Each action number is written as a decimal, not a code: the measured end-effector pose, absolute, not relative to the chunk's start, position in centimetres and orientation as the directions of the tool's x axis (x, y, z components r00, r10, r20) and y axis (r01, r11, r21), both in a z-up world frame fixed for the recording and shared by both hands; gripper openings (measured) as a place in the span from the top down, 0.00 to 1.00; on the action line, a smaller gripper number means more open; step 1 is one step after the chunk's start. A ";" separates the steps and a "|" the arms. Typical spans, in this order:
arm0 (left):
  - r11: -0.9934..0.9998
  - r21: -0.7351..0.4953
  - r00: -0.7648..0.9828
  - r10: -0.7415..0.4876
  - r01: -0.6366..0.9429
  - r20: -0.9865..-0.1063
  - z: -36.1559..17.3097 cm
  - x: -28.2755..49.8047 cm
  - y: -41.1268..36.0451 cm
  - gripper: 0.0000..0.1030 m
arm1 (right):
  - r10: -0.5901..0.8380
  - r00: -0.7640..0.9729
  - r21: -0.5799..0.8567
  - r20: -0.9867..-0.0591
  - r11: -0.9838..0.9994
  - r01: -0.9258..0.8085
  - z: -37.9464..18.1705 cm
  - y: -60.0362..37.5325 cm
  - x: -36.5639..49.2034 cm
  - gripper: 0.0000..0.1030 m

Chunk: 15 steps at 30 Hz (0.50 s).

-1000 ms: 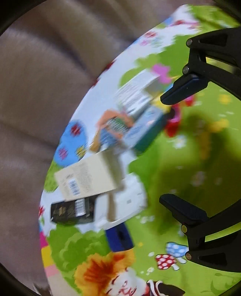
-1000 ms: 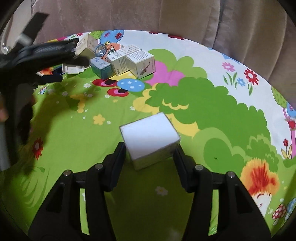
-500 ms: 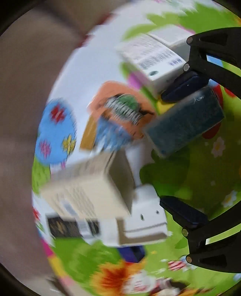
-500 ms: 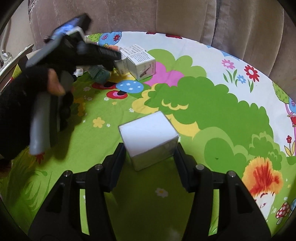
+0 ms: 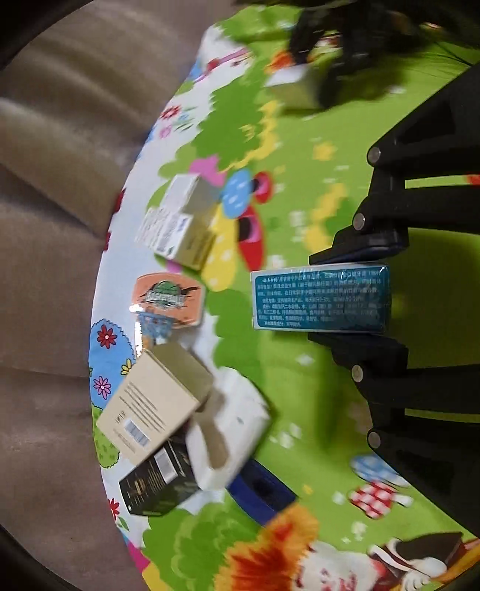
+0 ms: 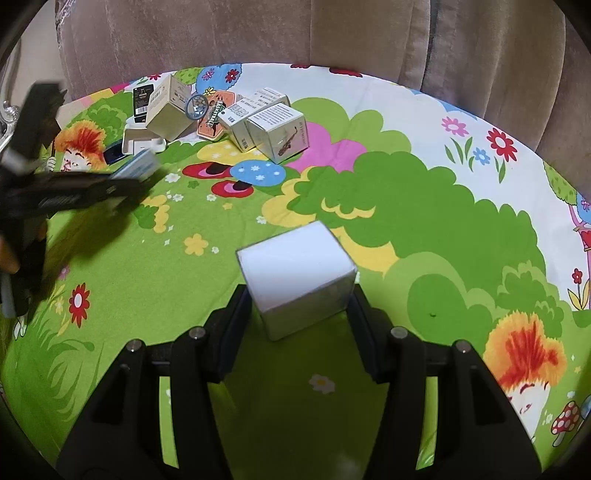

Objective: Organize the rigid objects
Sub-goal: 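Carry the cube box and teal box with both grippers over the purple-rimmed box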

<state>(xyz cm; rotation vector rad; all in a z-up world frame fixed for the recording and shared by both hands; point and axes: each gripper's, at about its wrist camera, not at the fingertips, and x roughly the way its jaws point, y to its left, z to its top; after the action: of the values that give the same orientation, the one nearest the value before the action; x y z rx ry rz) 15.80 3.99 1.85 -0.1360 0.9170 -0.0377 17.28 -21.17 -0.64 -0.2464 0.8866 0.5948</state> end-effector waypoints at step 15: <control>0.999 -0.002 0.626 0.020 -0.034 -0.779 1.1 14.0 2.6 0.66 | 0.378 0.480 0.026 -0.791 0.806 -0.592 -0.7 -20.8 17.1 0.35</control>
<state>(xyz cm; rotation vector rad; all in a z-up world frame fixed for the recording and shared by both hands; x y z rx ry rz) 14.04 2.60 1.15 -0.0172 0.8932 0.0307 17.10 -20.84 -0.67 -0.2663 0.8897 0.6001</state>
